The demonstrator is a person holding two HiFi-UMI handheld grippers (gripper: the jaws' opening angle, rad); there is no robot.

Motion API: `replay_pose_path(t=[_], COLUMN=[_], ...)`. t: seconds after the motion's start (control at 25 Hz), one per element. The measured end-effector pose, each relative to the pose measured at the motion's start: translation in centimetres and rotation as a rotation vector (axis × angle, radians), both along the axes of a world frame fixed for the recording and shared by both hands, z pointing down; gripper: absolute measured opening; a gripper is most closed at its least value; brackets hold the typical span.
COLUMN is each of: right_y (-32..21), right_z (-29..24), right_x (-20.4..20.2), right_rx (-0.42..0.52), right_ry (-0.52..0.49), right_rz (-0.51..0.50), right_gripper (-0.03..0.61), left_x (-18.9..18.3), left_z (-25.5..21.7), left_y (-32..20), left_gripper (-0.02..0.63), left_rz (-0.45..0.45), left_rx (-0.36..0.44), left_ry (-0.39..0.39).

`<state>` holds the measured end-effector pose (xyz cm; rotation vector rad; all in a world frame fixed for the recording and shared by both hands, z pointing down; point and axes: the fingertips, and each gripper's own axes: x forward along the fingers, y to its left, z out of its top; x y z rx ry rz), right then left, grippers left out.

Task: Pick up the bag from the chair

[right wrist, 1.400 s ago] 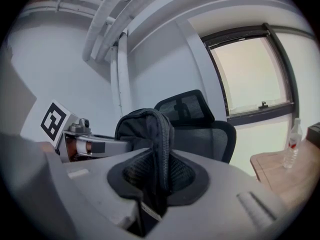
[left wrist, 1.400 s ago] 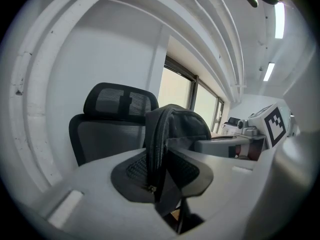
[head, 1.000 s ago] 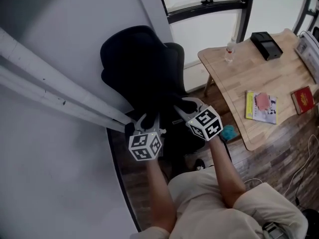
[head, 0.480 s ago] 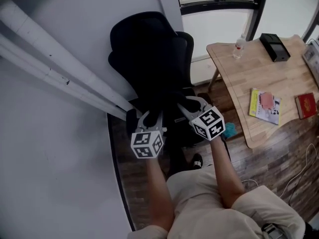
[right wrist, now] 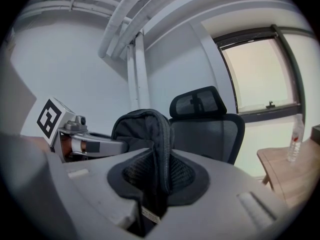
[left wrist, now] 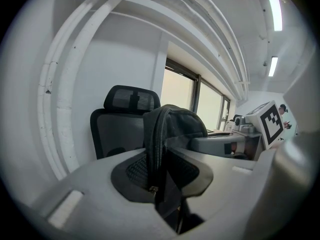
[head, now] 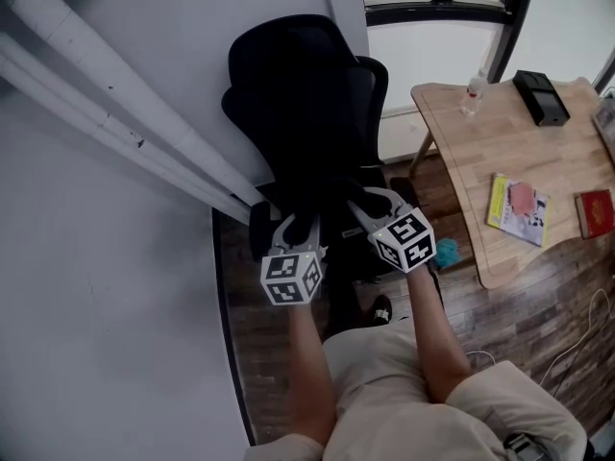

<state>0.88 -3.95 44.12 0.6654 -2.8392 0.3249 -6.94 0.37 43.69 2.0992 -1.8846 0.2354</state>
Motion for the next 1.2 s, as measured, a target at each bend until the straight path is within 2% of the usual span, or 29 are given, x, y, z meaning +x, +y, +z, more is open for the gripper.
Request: replay_pose_path(t=[0.28,1.2], right_y=[-0.2,0.9], right_z=[-0.2,-0.5], right_x=[0.6,0.0], right_rx=[0.005,0.010], right_ry=[0.016,0.038], right_rz=[0.028,0.020], right_gripper=[0.080,0.081], left_x=[0.6,-0.1], left_z=[0.0,-0.2], left_y=[-0.1,0.9], left_gripper=[0.083,0.084], left_rz=[-0.037,-0.051], left_rx=[0.001,0.010], left_ry=[0.008,0.005])
